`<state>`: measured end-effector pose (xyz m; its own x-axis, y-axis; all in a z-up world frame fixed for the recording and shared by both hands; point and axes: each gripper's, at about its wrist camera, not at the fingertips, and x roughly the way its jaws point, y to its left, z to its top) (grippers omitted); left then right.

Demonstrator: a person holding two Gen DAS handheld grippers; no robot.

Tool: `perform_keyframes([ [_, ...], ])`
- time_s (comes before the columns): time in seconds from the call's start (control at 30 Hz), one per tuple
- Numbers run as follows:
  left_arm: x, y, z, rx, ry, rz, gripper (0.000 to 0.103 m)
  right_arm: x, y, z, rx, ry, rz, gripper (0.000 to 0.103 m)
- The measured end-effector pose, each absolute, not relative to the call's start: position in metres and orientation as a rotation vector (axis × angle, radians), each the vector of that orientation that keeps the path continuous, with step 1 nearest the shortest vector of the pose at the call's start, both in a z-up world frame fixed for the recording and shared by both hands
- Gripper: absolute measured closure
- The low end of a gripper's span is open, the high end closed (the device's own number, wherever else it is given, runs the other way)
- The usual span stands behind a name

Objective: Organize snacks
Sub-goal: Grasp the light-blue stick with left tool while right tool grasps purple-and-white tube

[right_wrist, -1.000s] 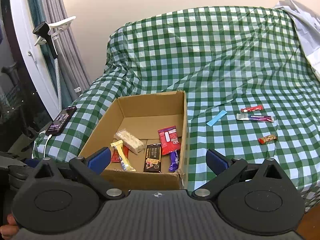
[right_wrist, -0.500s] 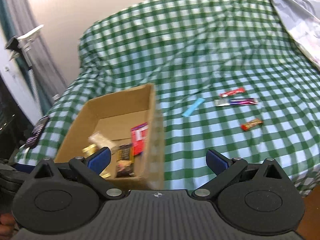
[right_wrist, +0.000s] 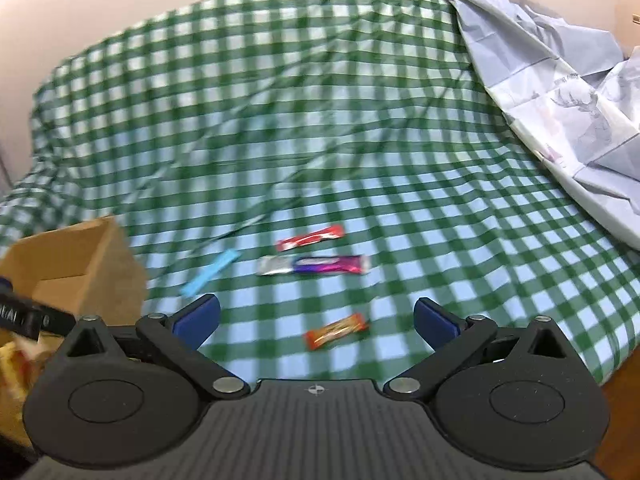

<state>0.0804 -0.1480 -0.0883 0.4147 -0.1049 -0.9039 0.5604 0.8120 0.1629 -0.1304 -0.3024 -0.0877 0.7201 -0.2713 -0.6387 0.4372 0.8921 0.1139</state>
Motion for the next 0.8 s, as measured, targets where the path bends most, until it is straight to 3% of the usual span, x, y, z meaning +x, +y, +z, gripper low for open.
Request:
perform_keyframes([
  [0.4,0.224,-0.244,-0.212,0.601,1.12,-0.42,0.0,0.008,-0.396,-0.19,0.087,0.835,-0.184,0.001],
  [0.6,0.259,-0.25,-0.253,0.592,1.168,-0.459,0.0,0.071,-0.403,-0.23,-0.015,0.88,-0.032,0.001],
  [0.7,0.271,-0.239,-0.256,0.499,1.199,-0.499,0.0,0.094,-0.406,-0.251,0.006,0.956,0.062,0.0],
  [0.8,0.278,-0.229,-0.258,0.441,1.227,-0.513,0.0,0.096,-0.408,-0.257,0.002,0.915,0.106,0.0],
])
